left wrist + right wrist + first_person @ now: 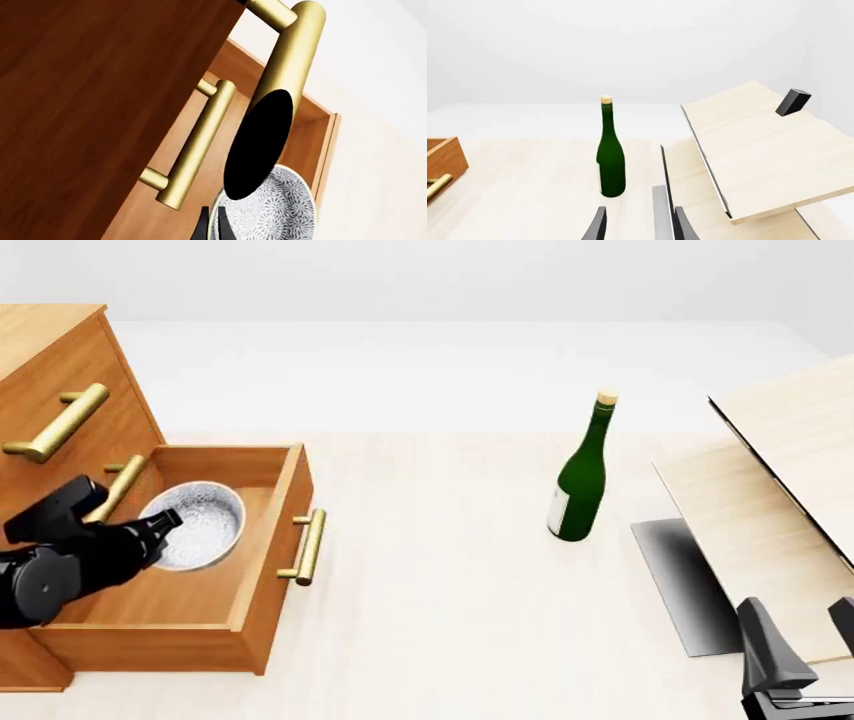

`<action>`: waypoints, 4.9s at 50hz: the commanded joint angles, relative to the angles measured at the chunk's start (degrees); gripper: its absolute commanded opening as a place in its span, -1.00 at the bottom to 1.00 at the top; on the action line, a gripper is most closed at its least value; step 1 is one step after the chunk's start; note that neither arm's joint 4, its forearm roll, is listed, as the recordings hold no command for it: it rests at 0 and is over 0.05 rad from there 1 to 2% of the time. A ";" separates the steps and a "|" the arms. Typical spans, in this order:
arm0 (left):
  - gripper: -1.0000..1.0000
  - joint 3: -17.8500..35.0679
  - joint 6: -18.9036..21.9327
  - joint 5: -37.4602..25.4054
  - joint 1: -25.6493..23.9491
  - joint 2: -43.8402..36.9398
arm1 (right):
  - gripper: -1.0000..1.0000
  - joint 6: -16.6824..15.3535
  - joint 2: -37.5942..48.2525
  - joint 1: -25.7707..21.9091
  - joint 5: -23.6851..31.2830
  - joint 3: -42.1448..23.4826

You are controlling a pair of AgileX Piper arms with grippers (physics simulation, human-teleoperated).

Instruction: Put the bowl in the bottom drawer of the cabinet and close it.

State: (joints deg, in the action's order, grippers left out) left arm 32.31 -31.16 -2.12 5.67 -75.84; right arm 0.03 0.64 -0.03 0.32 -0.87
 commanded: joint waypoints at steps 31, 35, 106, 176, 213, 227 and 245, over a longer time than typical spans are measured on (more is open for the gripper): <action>-1.00 -2.30 -0.19 6.02 2.74 -6.81 | 1.00 0.01 -0.02 0.00 0.00 0.00; -1.00 -2.34 -0.24 6.14 2.68 -6.98 | 1.00 0.01 -0.01 -0.01 0.00 0.00; 1.00 -1.98 2.66 6.87 4.20 -9.35 | 1.00 0.00 -0.01 0.00 0.00 0.00; 1.00 0.02 8.50 -14.56 -22.58 19.44 | 1.00 -0.01 0.00 0.00 0.00 0.00; 1.00 3.95 9.64 -12.30 -39.58 12.13 | 1.00 0.00 -0.01 0.00 0.00 0.00; 1.00 1.02 0.84 -5.40 -48.16 8.05 | 1.00 0.00 0.00 0.00 0.00 0.00; 1.00 -4.81 -7.56 3.31 -48.19 3.08 | 1.00 -0.01 -0.01 0.00 0.00 0.00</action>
State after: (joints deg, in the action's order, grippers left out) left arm 32.22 -32.97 -4.97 -43.35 -68.88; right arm 0.03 0.64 -0.03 0.32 -0.87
